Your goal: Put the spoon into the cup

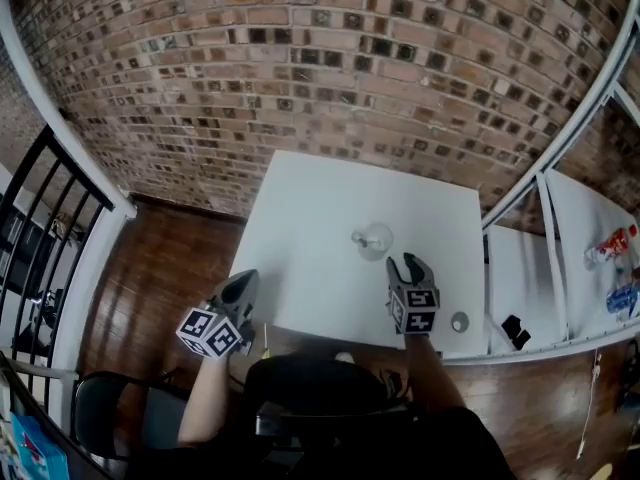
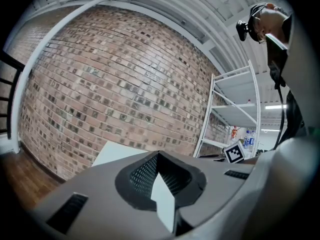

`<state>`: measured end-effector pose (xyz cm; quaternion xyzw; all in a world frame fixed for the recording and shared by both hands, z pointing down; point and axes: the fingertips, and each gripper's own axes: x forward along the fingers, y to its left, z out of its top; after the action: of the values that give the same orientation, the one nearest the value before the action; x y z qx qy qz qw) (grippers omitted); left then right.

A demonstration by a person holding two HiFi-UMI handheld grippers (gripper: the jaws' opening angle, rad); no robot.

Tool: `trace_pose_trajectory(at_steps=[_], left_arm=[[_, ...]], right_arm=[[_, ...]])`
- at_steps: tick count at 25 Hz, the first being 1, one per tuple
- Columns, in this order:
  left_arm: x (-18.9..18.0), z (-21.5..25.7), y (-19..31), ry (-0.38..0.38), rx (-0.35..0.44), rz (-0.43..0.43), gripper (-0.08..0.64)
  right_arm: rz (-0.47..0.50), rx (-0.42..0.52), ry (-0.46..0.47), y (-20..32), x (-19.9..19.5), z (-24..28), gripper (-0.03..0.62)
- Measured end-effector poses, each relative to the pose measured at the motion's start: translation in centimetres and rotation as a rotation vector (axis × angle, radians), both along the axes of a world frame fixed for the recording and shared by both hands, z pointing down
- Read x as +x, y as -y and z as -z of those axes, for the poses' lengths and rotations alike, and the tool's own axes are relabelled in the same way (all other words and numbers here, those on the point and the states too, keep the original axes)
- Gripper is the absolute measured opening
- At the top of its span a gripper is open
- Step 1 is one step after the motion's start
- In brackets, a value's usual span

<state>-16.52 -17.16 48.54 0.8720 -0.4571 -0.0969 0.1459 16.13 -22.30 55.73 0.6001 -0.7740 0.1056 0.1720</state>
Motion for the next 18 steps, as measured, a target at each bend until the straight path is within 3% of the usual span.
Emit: trace_pose_trajectory(at_steps=[4, 10, 18], left_arm=[[1.1, 0.5, 0.3, 0.001, 0.012, -0.039, -0.008], [2.4, 1.5, 0.1, -0.008, 0.035, -0.086, -0.008], [3.5, 2.5, -1.1, -0.015, 0.051, -0.142, -0.008]], right_arm=[[-0.064, 0.055, 0.018, -1.4, 2.3, 2.3, 0.124], [-0.168, 0.134, 0.04, -4.3, 5.8, 5.5, 0.005], [-0.244, 0.217, 0.093, -8.9, 7.8, 8.1, 0.002]])
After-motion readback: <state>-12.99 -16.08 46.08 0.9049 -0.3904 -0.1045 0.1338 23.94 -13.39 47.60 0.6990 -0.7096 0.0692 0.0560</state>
